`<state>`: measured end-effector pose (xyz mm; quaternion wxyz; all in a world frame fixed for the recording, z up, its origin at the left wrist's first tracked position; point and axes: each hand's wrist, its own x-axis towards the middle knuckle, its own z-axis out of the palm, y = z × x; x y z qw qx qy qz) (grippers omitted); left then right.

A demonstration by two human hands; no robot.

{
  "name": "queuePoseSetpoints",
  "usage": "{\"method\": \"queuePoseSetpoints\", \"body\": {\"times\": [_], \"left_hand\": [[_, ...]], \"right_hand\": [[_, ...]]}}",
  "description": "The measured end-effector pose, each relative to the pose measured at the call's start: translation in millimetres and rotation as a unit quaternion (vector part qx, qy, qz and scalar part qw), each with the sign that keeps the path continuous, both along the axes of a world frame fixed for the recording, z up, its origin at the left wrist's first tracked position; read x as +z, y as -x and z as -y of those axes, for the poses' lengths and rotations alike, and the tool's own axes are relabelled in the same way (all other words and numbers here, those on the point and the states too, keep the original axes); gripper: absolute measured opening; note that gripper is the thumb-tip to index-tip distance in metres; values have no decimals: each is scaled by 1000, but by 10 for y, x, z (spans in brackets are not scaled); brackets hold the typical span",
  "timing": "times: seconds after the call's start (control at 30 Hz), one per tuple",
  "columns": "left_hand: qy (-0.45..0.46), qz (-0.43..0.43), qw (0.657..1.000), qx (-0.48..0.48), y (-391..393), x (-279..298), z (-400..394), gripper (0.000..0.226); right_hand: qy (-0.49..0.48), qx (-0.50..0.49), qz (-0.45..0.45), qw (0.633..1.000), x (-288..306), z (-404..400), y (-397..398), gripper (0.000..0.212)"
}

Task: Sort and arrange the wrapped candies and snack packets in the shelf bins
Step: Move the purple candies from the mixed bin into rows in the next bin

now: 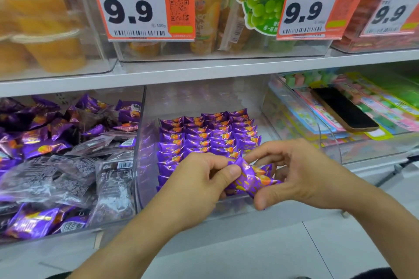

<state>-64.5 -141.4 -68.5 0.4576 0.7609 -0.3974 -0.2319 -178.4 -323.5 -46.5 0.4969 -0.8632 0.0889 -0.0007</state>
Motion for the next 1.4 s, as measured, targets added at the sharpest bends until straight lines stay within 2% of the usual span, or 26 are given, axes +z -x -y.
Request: {"method": "queuePoseSetpoints", "body": {"times": [0.17, 0.23, 0.3, 0.4, 0.5, 0.57, 0.73, 1.03, 1.4], "left_hand": [[58, -35, 996, 61, 59, 39, 53, 13], [17, 39, 995, 86, 21, 3, 36, 24], [-83, 130, 988, 30, -35, -31, 4, 30], [-164, 168, 971, -54, -83, -99, -36, 33], [-168, 219, 959, -65, -126, -160, -11, 27], [-148, 205, 965, -65, -135, -185, -4, 25], [-114, 190, 973, -63, -122, -232, -17, 22], [-104, 217, 969, -60, -112, -283, -55, 23], [-94, 217, 970, -59, -118, -302, -50, 24]], "right_hand": [[14, -12, 68, 998, 26, 94, -17, 55], [41, -44, 97, 993, 52, 220, -29, 52], [75, -80, 104, 988, 54, 392, -66, 49], [158, -101, 55, 981, -74, 637, -220, 49], [246, -68, -37, 966, -316, 781, -428, 49], [272, -44, -84, 957, -460, 813, -543, 50], [270, -34, -106, 956, -620, 792, -694, 56], [267, -109, -144, 947, -655, 752, -693, 66], [227, -128, -131, 956, -641, 670, -696, 73]]}}
